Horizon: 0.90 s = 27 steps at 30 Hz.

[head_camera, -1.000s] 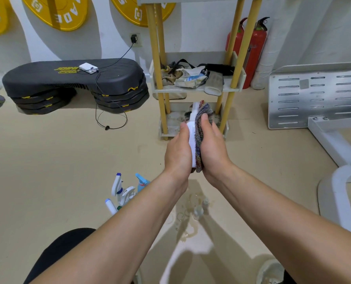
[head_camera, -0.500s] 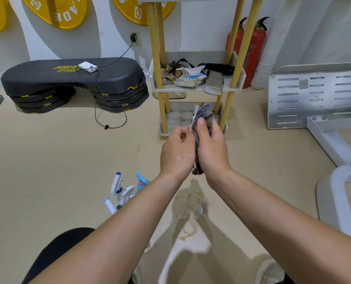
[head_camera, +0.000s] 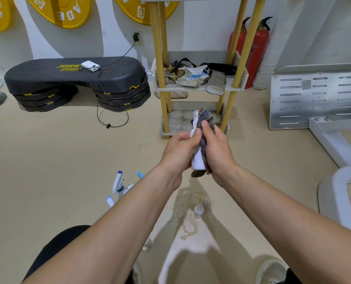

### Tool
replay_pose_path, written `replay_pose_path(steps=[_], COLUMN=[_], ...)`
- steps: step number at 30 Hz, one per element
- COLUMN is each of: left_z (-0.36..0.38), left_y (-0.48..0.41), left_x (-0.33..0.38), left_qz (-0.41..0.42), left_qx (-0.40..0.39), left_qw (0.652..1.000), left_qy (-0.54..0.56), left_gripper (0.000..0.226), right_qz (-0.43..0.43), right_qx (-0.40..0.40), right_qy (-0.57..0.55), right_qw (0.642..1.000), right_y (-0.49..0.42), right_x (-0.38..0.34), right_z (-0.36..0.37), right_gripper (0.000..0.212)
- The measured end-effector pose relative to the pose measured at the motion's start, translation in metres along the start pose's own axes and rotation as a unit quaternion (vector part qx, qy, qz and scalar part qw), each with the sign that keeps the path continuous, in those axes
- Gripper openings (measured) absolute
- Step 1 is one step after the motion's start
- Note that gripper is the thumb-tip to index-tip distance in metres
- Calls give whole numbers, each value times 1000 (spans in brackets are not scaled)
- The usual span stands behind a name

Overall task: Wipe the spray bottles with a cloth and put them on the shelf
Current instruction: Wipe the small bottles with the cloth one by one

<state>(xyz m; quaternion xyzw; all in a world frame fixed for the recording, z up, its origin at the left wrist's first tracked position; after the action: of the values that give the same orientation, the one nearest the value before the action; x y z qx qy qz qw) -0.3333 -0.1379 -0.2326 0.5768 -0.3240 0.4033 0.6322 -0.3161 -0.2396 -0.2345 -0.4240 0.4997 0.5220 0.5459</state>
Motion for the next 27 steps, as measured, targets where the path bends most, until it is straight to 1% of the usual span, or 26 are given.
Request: replay_pose_path(steps=[4,7,9,12,14,18,20,23,25,27], left_z=[-4,-1,2,5,4,0,4,13,12,8], left_y=[-2,1,3,5,5,7,10,17,17,16], left_x=[-1,-2,-2,-3,-5,-8,-9,-9,-5,0], left_qz=[-3,-14,-20,0,20,73,97,107,122,116], left_qx=[-16,-31,-35,-2,31,80,68,12,-17,-42], left_qw=[999,997,997,999,999,994,991,992,989,988], left_qy=[45,67,71,38,17,-26,-57,-67,-83,-90], left_gripper=[32,28,30,35,37,29,27,17,17,18], right_qz=[18,57,84,99,92,69,58,51,55,56], right_qx=[-15,-15,-9,-8,-1,27,40,41,31,5], right_qy=[-43,-74,-91,-97,-82,-59,-62,-75,-90,-91], right_qw=[999,996,992,990,992,996,996,995,994,994], right_y=[0,-1,-1,2,3,1,0,-2,-3,-5], right_x=[-2,0,3,6,5,0,-2,-5,-7,-11], right_z=[2,0,-1,0,0,-1,-2,-2,-2,-4], right_gripper=[28,30,31,32,34,42,41,41,40,37])
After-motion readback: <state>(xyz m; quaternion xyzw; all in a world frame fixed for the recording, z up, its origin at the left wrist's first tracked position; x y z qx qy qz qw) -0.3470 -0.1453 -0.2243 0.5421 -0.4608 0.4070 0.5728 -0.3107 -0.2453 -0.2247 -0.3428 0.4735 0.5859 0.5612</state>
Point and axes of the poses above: each hand's wrist, its own y-axis away from the middle knuckle, its own z-axis out of the palm, x = y × z, the point moved 6 cm from there along -y, towards the middle knuckle, and after that the axes turned 6 degrees about -z, right-handed, at the moved point
